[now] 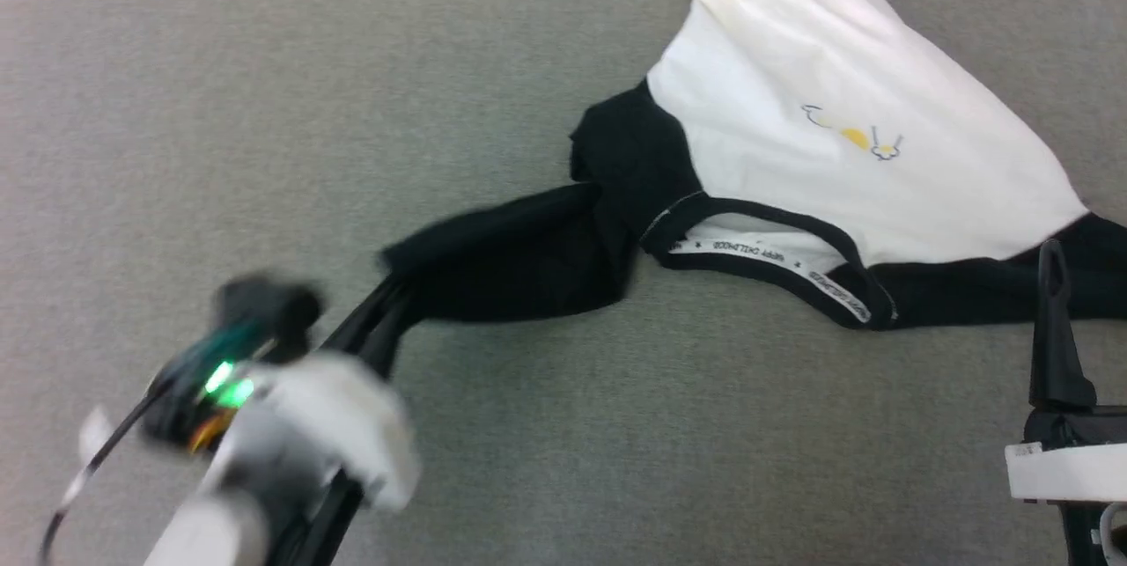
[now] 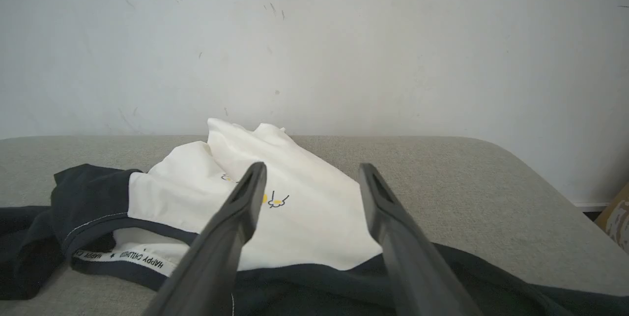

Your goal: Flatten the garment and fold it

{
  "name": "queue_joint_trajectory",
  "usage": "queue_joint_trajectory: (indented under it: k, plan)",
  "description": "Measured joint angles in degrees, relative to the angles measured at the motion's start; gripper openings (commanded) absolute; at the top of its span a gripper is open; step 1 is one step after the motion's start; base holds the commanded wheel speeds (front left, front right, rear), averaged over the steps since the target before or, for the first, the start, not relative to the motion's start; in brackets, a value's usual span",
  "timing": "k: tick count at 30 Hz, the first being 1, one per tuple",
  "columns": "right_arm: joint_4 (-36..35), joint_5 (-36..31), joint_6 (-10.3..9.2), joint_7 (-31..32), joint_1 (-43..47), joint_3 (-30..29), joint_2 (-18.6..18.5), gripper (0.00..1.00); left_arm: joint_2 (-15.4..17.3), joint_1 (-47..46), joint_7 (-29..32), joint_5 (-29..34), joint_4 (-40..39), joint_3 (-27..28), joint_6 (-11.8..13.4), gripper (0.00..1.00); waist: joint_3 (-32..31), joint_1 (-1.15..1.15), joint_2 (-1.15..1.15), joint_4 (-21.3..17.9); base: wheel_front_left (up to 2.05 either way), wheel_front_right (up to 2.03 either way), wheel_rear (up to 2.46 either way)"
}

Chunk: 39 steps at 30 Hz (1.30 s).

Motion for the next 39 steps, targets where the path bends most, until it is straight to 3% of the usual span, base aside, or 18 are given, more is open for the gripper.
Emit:
queue_joint_trajectory:
  k: [5, 8, 12, 16, 17, 18, 22, 27, 31, 39]
  plan:
    - [0.10, 0.07, -0.01, 0.42, 0.87, -0.07, 0.01, 1.00, 0.58, 16.13, -4.23, -2.66, -7.08, 10.03, 7.54, 0.00, -0.17, 0.00, 0.00, 2.24, 0.00, 0.00, 0.00]
    - [0.05, -0.07, -0.01, 0.53, 0.86, -0.11, 0.02, 1.00, 0.88, 22.30, -8.40, -3.89, -5.59, 15.58, 9.39, 0.00, -0.15, 0.00, 0.00, 3.41, 0.00, 0.00, 0.00]
    - [-0.13, -0.77, -0.01, 1.12, 0.85, -0.19, 0.01, 1.00, 0.19, 23.95, -14.52, -5.98, -1.05, 19.92, 8.92, 0.00, -0.25, 0.00, 0.00, 4.79, 0.00, 0.00, 0.00]
    - [-0.23, -1.12, -0.01, 1.93, 0.85, 0.04, 0.01, 1.00, -0.89, 21.89, -19.33, -7.86, 4.48, 20.63, 6.32, 0.01, -0.87, 0.00, 0.00, 5.70, 0.00, 0.00, 0.00]
    - [-0.10, -1.13, -0.01, 1.94, 0.87, 0.16, 0.01, 1.00, -0.84, 20.86, -20.19, -7.86, 5.80, 20.56, 5.64, 0.84, -1.15, 0.00, 0.00, 5.83, 0.00, 0.00, 0.00]
    - [0.07, -1.13, -0.01, 1.98, 0.88, 0.34, 0.02, 1.00, -0.90, 19.78, -20.97, -8.01, 6.76, 20.56, 5.05, 1.00, -1.47, 0.00, 0.00, 5.95, 0.00, 0.00, 0.00]
    - [0.32, -1.14, -0.01, 2.64, 1.23, 1.15, 0.02, 1.00, -0.86, 16.02, -22.70, -8.21, 6.95, 19.80, 3.13, 1.00, -2.90, 0.00, 0.00, 6.18, 0.00, 0.00, 0.00]
    - [-0.43, -1.14, -0.01, 3.11, 1.97, 1.65, 0.01, 1.00, -0.15, 10.32, -20.29, -7.69, -0.29, 15.45, 1.03, 1.00, -3.72, 0.00, 0.00, 5.70, 0.00, 0.00, 0.00]
    - [-0.24, -1.12, -0.01, 3.27, 1.96, 1.80, 0.00, 1.00, 1.99, 5.08, -12.73, -4.57, -1.26, 8.09, -1.04, 1.00, -2.90, 0.01, 0.00, 4.98, 0.00, 0.00, 0.00]
    - [0.40, -1.11, -0.01, 2.86, 0.71, 2.72, 0.01, 1.00, 4.04, -2.47, 2.46, -0.38, 9.54, -3.14, -4.83, 1.00, -0.21, 0.01, 0.00, 2.77, 0.00, 0.00, 0.00]
